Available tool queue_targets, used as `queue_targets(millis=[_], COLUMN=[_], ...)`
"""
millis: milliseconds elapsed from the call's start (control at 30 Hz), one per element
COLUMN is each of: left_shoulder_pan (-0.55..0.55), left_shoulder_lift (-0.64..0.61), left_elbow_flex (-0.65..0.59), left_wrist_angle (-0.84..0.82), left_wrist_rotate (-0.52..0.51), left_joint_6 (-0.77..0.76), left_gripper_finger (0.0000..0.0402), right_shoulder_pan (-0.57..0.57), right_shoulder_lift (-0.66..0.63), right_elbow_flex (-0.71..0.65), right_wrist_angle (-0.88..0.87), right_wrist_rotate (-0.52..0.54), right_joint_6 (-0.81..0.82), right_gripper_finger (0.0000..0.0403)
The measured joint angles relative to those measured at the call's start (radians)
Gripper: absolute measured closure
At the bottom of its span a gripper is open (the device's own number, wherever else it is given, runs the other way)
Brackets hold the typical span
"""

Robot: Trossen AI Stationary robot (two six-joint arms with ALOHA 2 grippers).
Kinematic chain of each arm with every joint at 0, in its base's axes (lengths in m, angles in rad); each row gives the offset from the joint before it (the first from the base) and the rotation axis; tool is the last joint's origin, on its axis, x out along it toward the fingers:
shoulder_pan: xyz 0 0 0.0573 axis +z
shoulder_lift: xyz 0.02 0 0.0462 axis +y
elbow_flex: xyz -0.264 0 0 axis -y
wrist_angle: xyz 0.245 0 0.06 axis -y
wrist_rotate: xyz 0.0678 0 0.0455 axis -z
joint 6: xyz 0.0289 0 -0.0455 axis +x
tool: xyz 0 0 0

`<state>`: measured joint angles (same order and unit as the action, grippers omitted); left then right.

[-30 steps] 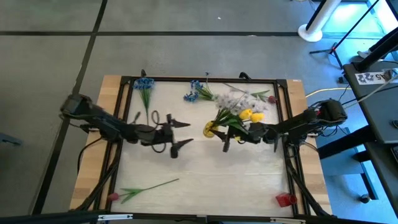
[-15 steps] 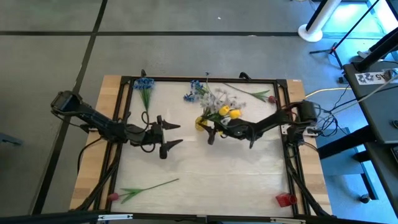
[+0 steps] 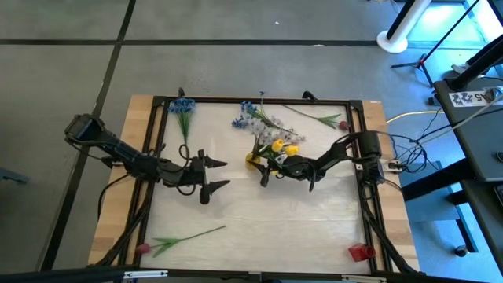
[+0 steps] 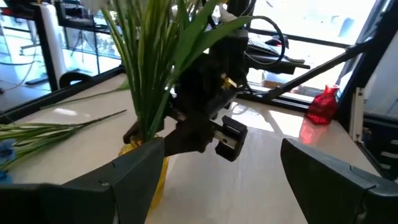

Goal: Sort flowers into vase by color
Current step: Adjust the yellow vase

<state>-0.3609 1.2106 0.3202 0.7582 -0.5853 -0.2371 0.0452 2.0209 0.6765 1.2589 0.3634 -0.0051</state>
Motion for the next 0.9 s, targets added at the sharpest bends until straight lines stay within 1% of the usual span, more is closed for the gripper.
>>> queue_targets(millis=[167, 267, 900], left_shoulder_pan=[-0.004, -0.004, -0.004], left_shoulder_lift=[0.0, 0.0, 0.001], left_elbow_flex=[0.0, 0.0, 0.0], left_wrist_angle=[-0.003, -0.003, -0.01], left_wrist_rotate=[-0.017, -0.026, -0.028], left_joint_6=[0.0, 0.0, -0.017], left_gripper_finger=[0.0084, 0.0084, 0.0084], right_shoulder_pan=[0.0, 0.0, 0.0], right_shoulder_lift=[0.0, -0.001, -0.009], right_elbow_flex=[0.001, 0.002, 0.0], right_wrist_angle=[-0.014, -0.023, -0.038], right_wrist_rotate=[0.0, -0.018, -0.027], right_joint_6=[-0.001, -0.003, 0.0], right_gripper_finger=[0.0244, 0.0236, 0.0141])
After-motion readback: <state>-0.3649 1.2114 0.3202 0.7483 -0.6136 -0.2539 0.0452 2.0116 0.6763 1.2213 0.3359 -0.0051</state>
